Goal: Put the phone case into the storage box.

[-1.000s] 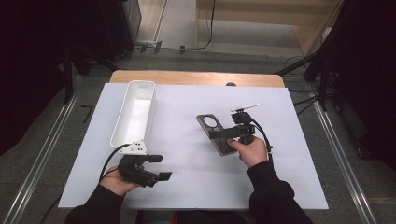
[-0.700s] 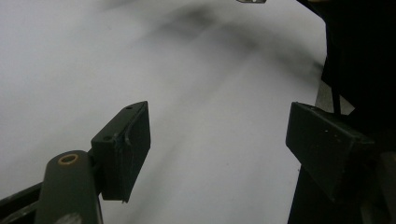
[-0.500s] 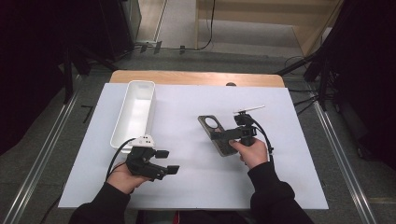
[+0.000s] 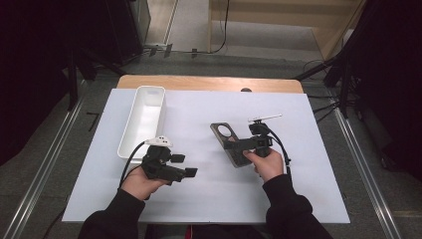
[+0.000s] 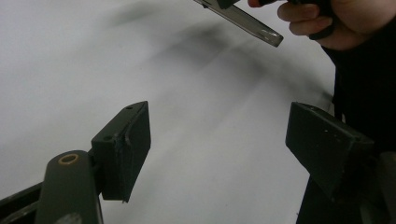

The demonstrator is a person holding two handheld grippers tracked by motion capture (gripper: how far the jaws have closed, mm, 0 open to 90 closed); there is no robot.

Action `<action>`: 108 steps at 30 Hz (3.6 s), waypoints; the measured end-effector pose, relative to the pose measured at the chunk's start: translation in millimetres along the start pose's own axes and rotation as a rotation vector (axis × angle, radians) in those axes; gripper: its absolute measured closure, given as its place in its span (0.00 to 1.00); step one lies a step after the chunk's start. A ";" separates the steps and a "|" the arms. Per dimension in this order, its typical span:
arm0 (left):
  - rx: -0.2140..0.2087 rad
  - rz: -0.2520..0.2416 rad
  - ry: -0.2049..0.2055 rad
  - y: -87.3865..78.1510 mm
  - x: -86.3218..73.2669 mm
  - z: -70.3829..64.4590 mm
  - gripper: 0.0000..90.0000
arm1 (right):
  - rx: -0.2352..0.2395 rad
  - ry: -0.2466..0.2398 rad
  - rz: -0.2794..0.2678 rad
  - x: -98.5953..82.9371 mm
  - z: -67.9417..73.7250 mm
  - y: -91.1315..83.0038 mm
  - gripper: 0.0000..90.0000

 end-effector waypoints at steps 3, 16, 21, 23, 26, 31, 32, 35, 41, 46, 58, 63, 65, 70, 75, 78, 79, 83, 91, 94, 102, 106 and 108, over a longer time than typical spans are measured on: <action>0.008 -0.005 -0.002 2.3 3.7 0.5 0.24 | -0.002 0.003 -0.003 -0.6 -0.5 0.7 0.12; 0.033 -0.017 -0.033 12.3 18.8 1.6 0.24 | -0.007 0.007 -0.017 -0.6 -1.5 -0.1 0.12; 0.039 -0.017 -0.036 16.7 24.1 2.9 0.24 | -0.008 0.008 -0.024 -0.6 -1.3 -0.4 0.12; 0.044 -0.021 -0.036 18.2 26.3 3.9 0.24 | -0.006 0.008 -0.026 -0.6 -1.3 -0.3 0.12; 0.054 -0.023 -0.037 20.4 28.9 5.4 0.24 | -0.007 0.009 -0.027 -0.8 -1.2 0.3 0.12; 0.048 -0.036 -0.031 23.5 33.3 7.2 0.24 | -0.006 0.013 -0.033 -1.0 -0.3 1.0 0.12; 0.051 -0.030 -0.035 24.2 34.2 8.1 0.24 | -0.005 0.012 -0.035 -1.0 -0.2 1.1 0.12; 0.057 -0.024 -0.050 26.7 37.1 11.1 0.24 | -0.003 0.008 -0.035 -1.3 0.0 1.4 0.12; 0.093 -0.018 -0.083 32.3 43.3 16.8 0.24 | -0.011 0.008 -0.045 -1.3 -0.7 1.1 0.12; 0.115 -0.017 -0.102 37.4 49.8 19.6 0.24 | -0.015 0.009 -0.056 -1.3 -0.7 0.9 0.12; 0.137 -0.031 -0.137 49.8 62.8 22.8 0.25 | -0.022 0.019 -0.065 -3.2 0.4 3.2 0.12; 0.140 -0.027 -0.153 54.9 67.7 23.6 0.25 | -0.023 0.028 -0.080 -3.1 1.7 2.9 0.12; 0.140 -0.033 -0.160 56.4 69.5 24.2 0.25 | -0.022 0.033 -0.088 -3.6 1.9 3.2 0.12; 0.147 -0.044 -0.171 59.0 74.3 26.0 0.29 | -0.028 0.054 -0.094 -4.9 2.6 3.8 0.12; 0.157 -0.054 -0.193 62.4 78.6 28.3 0.29 | -0.036 0.059 -0.104 -6.3 3.5 3.7 0.12; 0.159 -0.056 -0.205 64.7 80.9 29.1 0.29 | -0.038 0.068 -0.112 -6.9 4.0 5.0 0.12; 0.163 -0.053 -0.206 65.5 81.4 29.7 0.29 | -0.043 0.073 -0.113 -7.1 4.5 5.4 0.12; 0.176 -0.051 -0.222 69.0 83.0 32.3 0.29 | -0.046 0.077 -0.127 -8.7 5.9 8.4 0.12; 0.182 -0.047 -0.237 79.1 88.2 36.2 0.29 | -0.041 0.102 -0.160 -10.7 10.3 10.9 0.12; 0.194 -0.045 -0.243 82.7 90.9 37.9 0.29 | -0.041 0.105 -0.166 -10.8 11.5 11.6 0.12; 0.192 -0.035 -0.287 90.5 90.9 43.3 0.33 | -0.038 0.111 -0.180 -10.8 12.5 12.6 0.12; 0.190 -0.042 -0.331 92.2 91.1 47.4 0.35 | -0.036 0.115 -0.189 -11.2 13.3 13.2 0.12; 0.195 -0.044 -0.329 92.6 90.9 48.1 0.35 | -0.035 0.116 -0.191 -11.7 14.5 13.8 0.12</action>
Point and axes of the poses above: each handheld gripper's, and its own axes: y roughly forward along the jaws, x roughly out of its top, z roughly to its left, the point moved 3 cm from there along y, roughly forward along the jaws, and after that the axes turned 13 degrees about -z, right-handed, at the moved point
